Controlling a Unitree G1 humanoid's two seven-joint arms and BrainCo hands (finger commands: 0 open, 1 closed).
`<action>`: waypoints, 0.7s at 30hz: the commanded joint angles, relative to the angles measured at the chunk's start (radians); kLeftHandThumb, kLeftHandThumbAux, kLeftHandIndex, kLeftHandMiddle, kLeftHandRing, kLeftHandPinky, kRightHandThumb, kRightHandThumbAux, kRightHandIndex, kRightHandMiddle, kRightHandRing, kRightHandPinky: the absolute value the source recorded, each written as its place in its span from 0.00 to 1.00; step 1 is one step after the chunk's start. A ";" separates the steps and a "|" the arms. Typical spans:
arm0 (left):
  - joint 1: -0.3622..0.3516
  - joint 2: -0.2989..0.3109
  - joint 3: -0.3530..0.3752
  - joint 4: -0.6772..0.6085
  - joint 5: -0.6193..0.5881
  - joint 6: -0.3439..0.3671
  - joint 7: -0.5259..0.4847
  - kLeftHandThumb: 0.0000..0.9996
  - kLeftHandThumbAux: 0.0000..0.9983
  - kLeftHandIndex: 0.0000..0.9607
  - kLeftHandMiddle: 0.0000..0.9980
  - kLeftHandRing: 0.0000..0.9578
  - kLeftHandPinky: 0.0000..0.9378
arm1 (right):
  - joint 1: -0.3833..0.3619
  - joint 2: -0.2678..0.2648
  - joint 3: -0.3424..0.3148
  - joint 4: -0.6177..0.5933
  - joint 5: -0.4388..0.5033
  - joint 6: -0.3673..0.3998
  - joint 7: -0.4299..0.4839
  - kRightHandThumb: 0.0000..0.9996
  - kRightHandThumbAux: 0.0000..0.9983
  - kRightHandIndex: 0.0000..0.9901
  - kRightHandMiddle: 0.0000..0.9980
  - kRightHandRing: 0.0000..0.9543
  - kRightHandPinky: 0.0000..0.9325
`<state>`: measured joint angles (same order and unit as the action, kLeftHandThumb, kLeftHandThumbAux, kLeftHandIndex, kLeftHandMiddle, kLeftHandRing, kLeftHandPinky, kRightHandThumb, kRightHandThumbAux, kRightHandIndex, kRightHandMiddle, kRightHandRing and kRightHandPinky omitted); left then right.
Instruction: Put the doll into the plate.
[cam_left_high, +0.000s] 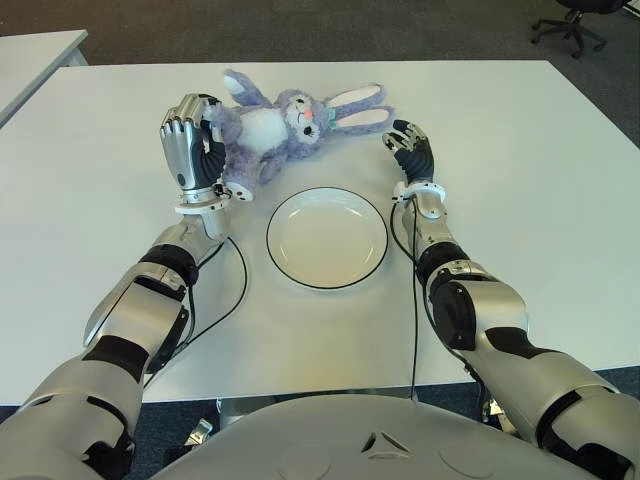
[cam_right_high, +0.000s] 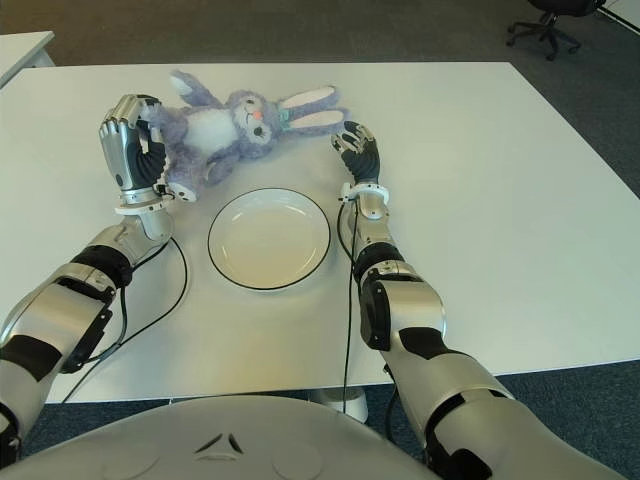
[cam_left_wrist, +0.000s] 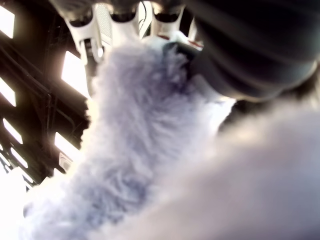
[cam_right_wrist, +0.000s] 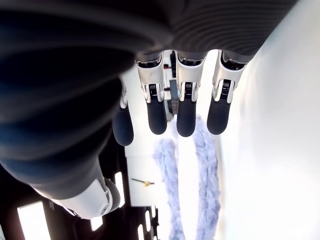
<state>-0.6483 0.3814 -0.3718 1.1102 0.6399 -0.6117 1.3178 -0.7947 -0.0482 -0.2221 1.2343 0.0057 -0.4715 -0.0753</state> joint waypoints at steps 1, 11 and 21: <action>0.049 0.000 -0.014 -0.003 0.035 -0.004 0.008 0.85 0.66 0.41 0.58 0.72 0.75 | 0.073 0.020 -0.005 0.054 0.011 0.038 0.000 0.44 0.76 0.23 0.18 0.17 0.23; 0.063 0.011 -0.005 -0.062 0.041 -0.020 0.004 0.85 0.66 0.41 0.56 0.70 0.72 | 0.071 0.018 -0.003 0.056 0.007 0.037 -0.001 0.44 0.78 0.23 0.17 0.17 0.22; 0.067 0.025 0.004 -0.117 0.052 -0.015 -0.003 0.85 0.66 0.41 0.53 0.67 0.70 | 0.071 0.019 -0.003 0.057 0.008 0.035 0.004 0.45 0.76 0.23 0.17 0.17 0.23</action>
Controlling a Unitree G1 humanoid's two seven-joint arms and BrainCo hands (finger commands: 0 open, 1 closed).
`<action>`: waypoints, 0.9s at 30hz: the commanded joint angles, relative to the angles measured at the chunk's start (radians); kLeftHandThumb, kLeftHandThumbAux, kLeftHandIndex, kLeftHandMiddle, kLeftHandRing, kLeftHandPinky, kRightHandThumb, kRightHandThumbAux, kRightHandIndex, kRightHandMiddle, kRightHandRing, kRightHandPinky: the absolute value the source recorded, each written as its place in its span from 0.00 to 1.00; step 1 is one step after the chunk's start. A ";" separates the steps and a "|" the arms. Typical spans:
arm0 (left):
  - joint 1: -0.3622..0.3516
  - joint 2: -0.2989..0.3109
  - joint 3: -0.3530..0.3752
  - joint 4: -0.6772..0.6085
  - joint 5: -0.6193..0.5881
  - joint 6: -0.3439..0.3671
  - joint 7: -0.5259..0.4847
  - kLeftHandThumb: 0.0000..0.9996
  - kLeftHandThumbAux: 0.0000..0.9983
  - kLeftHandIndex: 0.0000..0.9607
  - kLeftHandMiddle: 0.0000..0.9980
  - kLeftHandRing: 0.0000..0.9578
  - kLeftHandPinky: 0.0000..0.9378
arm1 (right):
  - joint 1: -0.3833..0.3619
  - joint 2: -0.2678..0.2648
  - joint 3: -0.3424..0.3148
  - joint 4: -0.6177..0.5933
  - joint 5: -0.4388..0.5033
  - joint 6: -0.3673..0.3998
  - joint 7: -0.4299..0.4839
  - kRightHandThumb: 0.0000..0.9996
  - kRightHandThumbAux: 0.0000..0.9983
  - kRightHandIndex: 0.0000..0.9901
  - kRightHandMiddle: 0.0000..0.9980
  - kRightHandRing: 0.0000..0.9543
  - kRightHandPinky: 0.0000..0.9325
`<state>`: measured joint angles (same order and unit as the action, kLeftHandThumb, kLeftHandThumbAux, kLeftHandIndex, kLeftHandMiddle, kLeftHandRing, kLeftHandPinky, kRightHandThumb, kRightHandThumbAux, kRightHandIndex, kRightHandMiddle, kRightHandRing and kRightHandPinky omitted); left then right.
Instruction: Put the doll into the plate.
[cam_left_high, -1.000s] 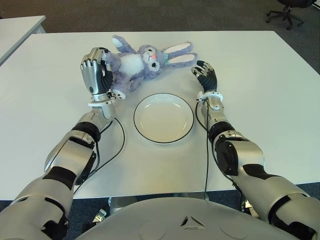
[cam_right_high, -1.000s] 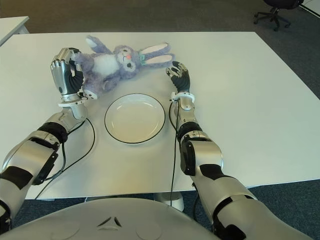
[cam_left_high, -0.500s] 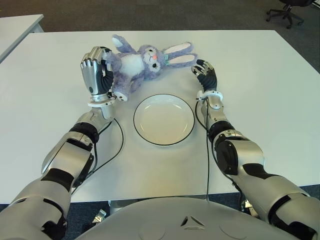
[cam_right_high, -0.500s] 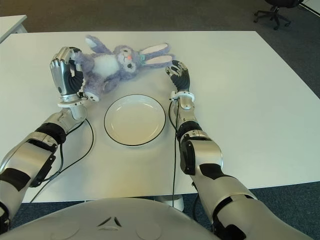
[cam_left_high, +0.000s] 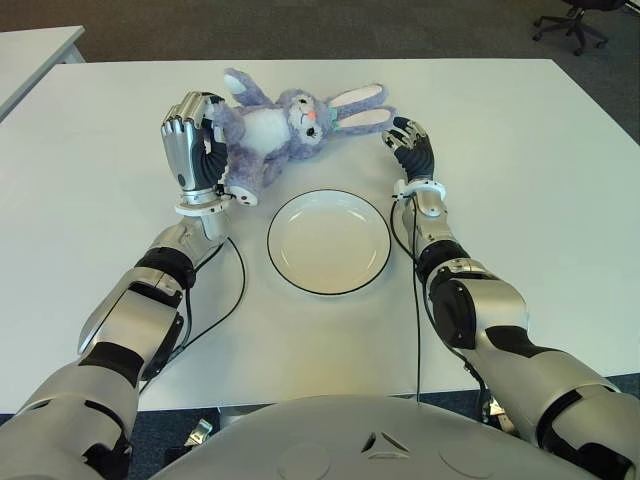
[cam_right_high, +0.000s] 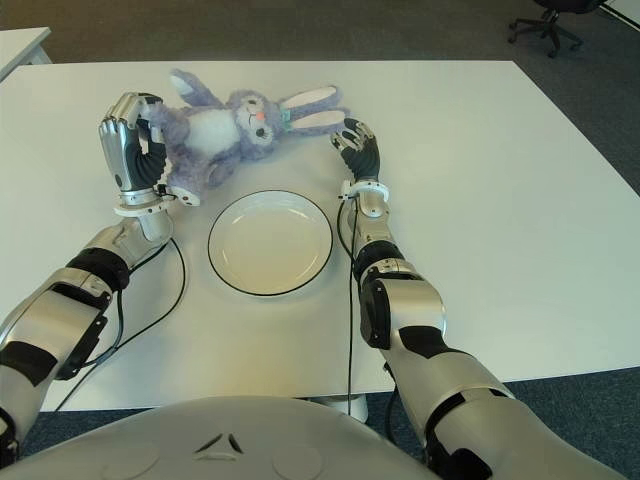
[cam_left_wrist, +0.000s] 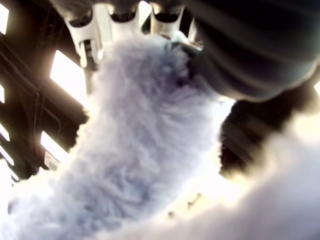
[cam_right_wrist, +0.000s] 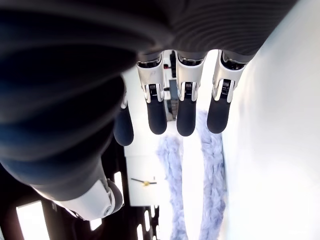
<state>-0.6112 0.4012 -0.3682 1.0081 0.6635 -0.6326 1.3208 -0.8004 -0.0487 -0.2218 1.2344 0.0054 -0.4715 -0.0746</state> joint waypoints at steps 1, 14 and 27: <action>0.030 0.006 0.002 -0.019 0.029 0.005 -0.009 0.85 0.66 0.41 0.53 0.67 0.70 | 0.076 0.019 -0.004 0.057 0.009 0.035 0.004 0.45 0.76 0.23 0.17 0.17 0.23; 0.027 0.032 0.019 -0.097 0.045 0.056 -0.034 0.85 0.66 0.41 0.51 0.67 0.70 | 0.076 0.024 -0.009 0.057 0.014 0.038 0.005 0.46 0.76 0.23 0.18 0.18 0.24; 0.015 0.041 0.039 -0.140 0.058 0.111 -0.071 0.85 0.66 0.41 0.56 0.72 0.79 | 0.080 0.026 -0.005 0.056 0.010 0.036 0.004 0.43 0.75 0.22 0.18 0.18 0.24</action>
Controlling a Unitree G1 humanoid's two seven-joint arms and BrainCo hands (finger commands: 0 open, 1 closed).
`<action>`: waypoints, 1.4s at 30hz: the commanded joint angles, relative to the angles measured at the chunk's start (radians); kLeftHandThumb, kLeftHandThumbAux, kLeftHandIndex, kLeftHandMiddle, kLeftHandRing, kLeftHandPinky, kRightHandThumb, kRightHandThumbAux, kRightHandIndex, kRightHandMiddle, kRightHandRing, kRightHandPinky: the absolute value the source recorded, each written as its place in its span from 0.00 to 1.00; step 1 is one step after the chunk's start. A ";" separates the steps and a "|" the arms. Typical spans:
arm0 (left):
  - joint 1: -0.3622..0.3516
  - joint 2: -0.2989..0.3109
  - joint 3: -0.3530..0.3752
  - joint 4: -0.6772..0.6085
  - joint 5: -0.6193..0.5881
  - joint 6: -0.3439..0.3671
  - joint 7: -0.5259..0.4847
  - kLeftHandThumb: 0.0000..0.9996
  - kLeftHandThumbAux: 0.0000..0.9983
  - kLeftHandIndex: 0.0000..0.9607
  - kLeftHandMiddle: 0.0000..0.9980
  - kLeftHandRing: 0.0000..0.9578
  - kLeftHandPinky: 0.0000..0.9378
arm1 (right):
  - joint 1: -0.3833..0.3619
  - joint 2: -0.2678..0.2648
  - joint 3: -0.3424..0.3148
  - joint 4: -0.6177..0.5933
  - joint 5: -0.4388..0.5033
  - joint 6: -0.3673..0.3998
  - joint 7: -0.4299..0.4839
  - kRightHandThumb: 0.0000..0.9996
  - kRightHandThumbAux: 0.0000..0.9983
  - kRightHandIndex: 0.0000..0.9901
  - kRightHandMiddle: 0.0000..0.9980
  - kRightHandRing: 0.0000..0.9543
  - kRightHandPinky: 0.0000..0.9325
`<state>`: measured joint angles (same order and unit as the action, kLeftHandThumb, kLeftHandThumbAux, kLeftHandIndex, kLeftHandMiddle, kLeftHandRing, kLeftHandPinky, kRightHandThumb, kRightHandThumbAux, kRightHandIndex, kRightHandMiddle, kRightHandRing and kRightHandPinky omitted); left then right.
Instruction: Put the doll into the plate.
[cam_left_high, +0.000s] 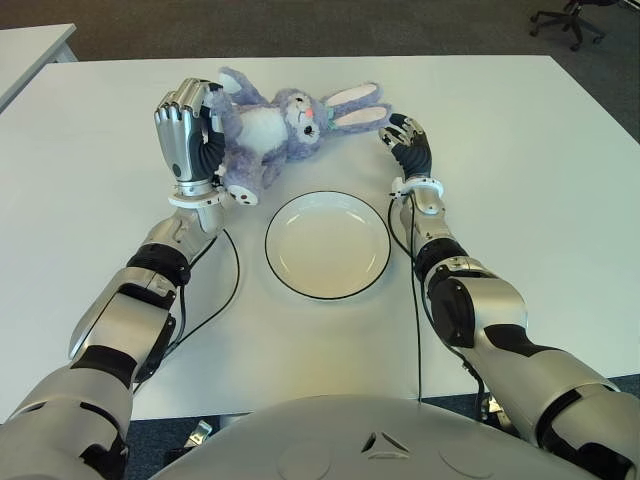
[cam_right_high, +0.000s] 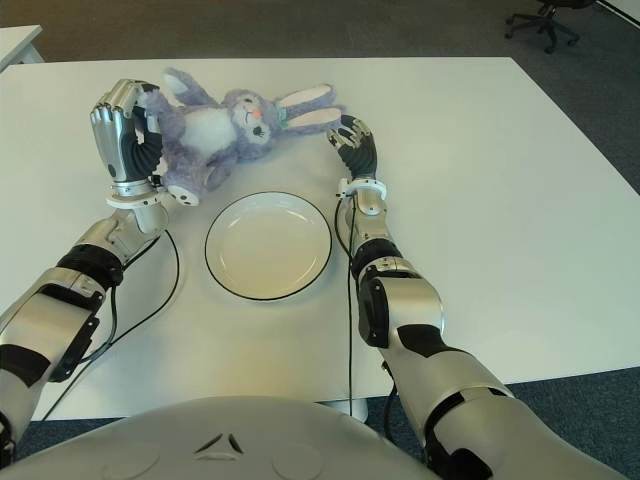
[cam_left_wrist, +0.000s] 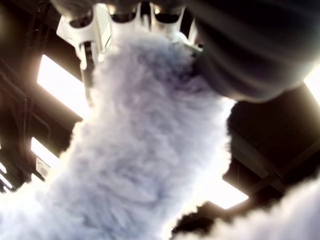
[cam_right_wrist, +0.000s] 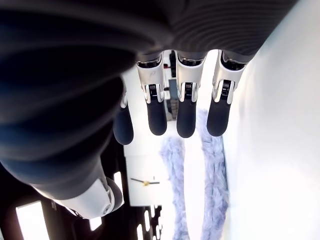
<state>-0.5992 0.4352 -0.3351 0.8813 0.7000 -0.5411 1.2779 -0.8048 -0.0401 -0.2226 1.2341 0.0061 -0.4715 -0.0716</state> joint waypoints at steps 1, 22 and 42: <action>0.002 0.007 0.007 -0.016 0.022 0.023 -0.031 0.85 0.66 0.42 0.58 0.74 0.82 | 0.085 0.018 -0.004 0.057 0.009 0.036 0.001 0.44 0.75 0.22 0.18 0.18 0.24; -0.119 0.004 0.038 0.059 -0.027 0.020 -0.146 0.85 0.65 0.46 0.49 0.85 0.89 | 0.103 0.020 0.008 0.053 0.000 0.029 -0.001 0.43 0.76 0.21 0.16 0.17 0.23; -0.151 0.020 0.048 0.049 0.009 0.042 -0.156 0.85 0.65 0.46 0.49 0.77 0.77 | 0.107 0.023 0.008 0.054 0.001 0.029 -0.004 0.43 0.76 0.21 0.16 0.16 0.22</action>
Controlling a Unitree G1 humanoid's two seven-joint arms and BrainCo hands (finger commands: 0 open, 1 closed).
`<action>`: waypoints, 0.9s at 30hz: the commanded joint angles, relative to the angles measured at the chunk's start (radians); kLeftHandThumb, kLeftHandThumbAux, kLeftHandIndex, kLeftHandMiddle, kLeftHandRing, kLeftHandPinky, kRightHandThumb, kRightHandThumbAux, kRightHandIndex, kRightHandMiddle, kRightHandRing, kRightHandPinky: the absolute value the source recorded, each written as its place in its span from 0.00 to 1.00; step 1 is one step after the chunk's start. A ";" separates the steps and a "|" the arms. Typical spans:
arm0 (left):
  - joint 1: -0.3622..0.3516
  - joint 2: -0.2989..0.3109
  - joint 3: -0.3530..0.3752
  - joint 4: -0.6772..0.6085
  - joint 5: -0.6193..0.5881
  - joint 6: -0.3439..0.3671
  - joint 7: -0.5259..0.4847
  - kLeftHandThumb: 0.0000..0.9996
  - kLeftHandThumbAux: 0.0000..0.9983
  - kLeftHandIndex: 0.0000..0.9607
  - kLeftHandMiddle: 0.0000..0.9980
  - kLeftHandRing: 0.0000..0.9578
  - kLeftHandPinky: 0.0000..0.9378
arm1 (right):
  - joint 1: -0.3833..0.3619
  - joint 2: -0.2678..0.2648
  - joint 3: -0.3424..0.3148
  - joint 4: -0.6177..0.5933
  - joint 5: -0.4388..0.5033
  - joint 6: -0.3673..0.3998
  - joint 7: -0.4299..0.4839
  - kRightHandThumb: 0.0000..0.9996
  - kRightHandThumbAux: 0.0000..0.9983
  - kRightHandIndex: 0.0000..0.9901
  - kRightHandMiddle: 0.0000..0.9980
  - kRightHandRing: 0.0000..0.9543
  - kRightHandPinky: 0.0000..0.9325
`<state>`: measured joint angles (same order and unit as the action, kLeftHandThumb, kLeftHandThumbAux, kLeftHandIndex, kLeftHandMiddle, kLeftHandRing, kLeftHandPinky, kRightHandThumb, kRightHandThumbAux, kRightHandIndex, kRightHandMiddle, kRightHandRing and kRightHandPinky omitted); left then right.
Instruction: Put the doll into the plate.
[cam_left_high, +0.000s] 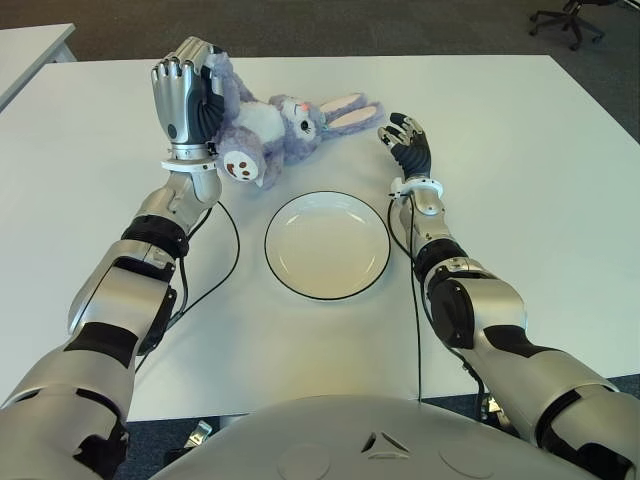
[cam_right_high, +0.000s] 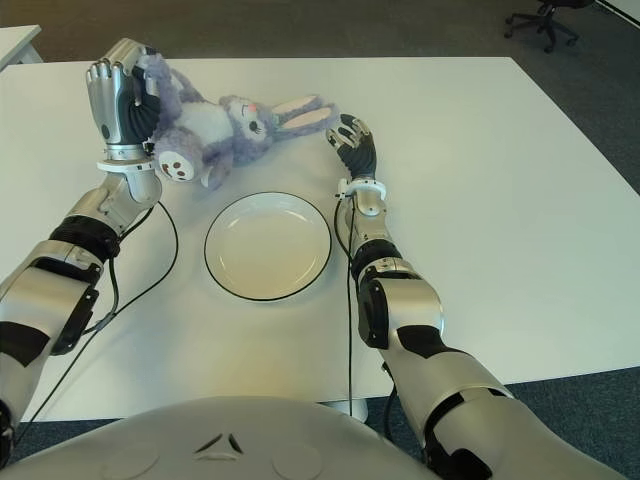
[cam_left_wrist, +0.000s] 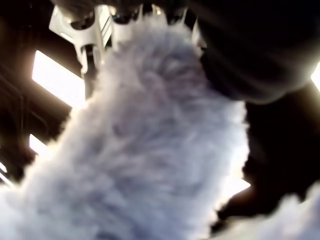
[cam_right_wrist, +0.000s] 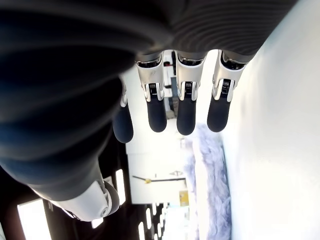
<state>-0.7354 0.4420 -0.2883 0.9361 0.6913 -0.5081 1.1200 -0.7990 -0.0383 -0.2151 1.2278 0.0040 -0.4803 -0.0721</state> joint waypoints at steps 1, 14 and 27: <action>-0.014 0.013 0.001 -0.008 0.018 0.010 0.001 0.85 0.65 0.45 0.58 0.77 0.76 | 0.102 0.021 0.001 0.060 0.003 0.037 -0.003 0.43 0.76 0.21 0.16 0.16 0.22; -0.007 0.022 0.003 -0.056 0.017 0.029 -0.021 0.85 0.65 0.43 0.59 0.72 0.75 | 0.105 0.022 0.000 0.060 0.004 0.029 -0.002 0.43 0.77 0.22 0.17 0.17 0.23; -0.009 0.029 0.011 -0.089 0.013 0.017 -0.060 0.85 0.66 0.42 0.57 0.72 0.75 | 0.106 0.022 0.000 0.062 0.004 0.031 0.000 0.42 0.77 0.21 0.16 0.16 0.22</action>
<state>-0.7355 0.4578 -0.2837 0.8613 0.6954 -0.4861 1.0769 -0.7956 -0.0387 -0.2150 1.2274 0.0041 -0.4925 -0.0721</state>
